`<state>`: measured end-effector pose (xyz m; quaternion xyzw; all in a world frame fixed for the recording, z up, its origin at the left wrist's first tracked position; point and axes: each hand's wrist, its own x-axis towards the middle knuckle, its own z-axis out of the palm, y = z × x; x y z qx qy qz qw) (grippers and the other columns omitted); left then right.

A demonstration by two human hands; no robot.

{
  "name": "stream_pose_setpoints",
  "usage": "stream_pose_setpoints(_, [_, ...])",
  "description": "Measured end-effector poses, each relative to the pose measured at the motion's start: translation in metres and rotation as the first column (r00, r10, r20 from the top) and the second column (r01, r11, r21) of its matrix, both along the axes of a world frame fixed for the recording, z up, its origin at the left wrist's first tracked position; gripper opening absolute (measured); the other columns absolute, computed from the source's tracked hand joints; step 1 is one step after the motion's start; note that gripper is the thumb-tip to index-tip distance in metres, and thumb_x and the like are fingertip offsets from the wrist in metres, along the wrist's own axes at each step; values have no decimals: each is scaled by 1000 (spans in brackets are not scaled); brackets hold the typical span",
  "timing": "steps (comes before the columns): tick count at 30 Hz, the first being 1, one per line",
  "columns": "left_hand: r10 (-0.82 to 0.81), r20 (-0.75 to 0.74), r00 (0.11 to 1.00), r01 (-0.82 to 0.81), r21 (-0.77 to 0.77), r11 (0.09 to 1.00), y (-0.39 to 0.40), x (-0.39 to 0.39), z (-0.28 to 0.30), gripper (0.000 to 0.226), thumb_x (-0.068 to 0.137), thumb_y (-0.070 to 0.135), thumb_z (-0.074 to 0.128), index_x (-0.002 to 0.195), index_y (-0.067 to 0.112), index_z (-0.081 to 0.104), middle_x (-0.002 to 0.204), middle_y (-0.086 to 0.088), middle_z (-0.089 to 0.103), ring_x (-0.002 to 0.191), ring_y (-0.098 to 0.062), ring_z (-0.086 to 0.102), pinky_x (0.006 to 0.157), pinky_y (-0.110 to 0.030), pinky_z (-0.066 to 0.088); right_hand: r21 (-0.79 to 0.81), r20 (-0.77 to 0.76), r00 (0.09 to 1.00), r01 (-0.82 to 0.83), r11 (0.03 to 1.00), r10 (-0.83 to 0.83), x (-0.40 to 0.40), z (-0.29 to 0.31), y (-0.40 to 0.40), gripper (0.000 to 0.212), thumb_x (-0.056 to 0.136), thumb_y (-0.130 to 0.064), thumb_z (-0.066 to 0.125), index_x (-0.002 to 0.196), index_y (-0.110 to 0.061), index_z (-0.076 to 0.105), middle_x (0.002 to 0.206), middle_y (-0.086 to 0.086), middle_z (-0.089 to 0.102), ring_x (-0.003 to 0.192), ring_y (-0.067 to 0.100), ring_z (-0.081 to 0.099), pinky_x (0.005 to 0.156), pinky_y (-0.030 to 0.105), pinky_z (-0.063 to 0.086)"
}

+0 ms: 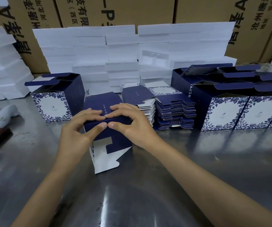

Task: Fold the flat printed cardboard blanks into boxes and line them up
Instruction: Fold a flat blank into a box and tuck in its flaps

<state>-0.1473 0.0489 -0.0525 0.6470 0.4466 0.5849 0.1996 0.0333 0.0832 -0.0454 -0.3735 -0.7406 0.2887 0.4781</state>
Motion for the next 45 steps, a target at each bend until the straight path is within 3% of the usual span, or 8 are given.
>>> stream_pose_setpoints(5, [37, -11, 999, -36, 34, 999, 4, -1, 0, 20, 78, 5, 79, 88, 22, 75, 104, 6, 73, 119, -16, 60, 99, -21, 42, -13, -47, 999, 17, 1000, -18, -6, 4, 1, 21, 83, -6, 81, 103, -10, 80, 123, 1, 71, 128, 14, 48, 106, 12, 30])
stream_pose_setpoints(14, [-2, 8, 1000, 2, 14, 1000, 6, -4, 1, 19, 77, 11, 79, 90, 24, 75, 105, 9, 74, 122, -8, 59, 107, -30, 44, -129, -47, 998, -40, 991, 35, 5, 11, 5, 26, 84, -12, 82, 110, -17, 80, 143, -7, 58, 139, 6, 40, 117, 24, 28])
stream_pose_setpoints(19, [-4, -2, 1000, 4, 14, 1000, 4, -10, 1, 20, 77, 17, 76, 96, 23, 75, 111, 7, 73, 125, -7, 58, 109, -34, 43, -205, -77, 992, -114, 972, 100, 12, 13, 7, 28, 86, -10, 80, 112, -17, 78, 139, -10, 60, 131, -4, 48, 103, 8, 34])
stream_pose_setpoints(28, [-29, -43, 999, 29, -4, 1000, 3, -12, 1, 24, 85, 3, 71, 105, 16, 73, 116, 1, 72, 129, -7, 55, 113, -37, 41, -276, -142, 981, -169, 946, 134, 20, 10, 2, 29, 94, -7, 70, 117, -23, 76, 153, -13, 50, 141, -5, 40, 118, 25, 35])
stream_pose_setpoints(32, [54, 15, 998, -54, 20, 998, -1, -7, 0, 23, 89, 3, 69, 106, 17, 73, 116, 6, 71, 127, -5, 56, 112, -35, 43, -348, -182, 982, -107, 931, 45, 23, 5, -3, 53, 91, -17, 77, 139, -33, 60, 157, -15, 42, 138, 0, 47, 114, 27, 41])
stream_pose_setpoints(35, [181, 84, 980, -184, 30, 983, -5, -12, -2, 21, 95, 10, 65, 108, 25, 72, 121, 12, 69, 121, 3, 58, 107, -31, 46, -458, -169, 985, -48, 888, -34, 28, -4, -5, 68, 95, -17, 70, 155, -25, 40, 151, -12, 49, 128, 6, 55, 112, 31, 44])
stream_pose_setpoints(40, [384, 30, 923, -385, 103, 917, -10, -10, -5, 21, 102, 12, 54, 113, 21, 70, 121, 4, 66, 106, 2, 61, 93, -18, 48, -668, -185, 981, -84, 740, -56, 16, -12, -12, 37, 99, -3, 52, 136, -3, 53, 126, 21, 68, 95, 19, 63, 83, 25, 54])
stream_pose_setpoints(45, [431, -103, 897, -439, -76, 895, -13, -3, -4, 30, 102, 35, 51, 130, 27, 59, 129, 8, 56, 104, -13, 60, 91, -24, 47, -692, -41, 997, 21, 722, -68, 9, -16, -12, 27, 100, -18, 52, 120, -7, 67, 100, 6, 64, 91, 16, 57, 85, 27, 50])
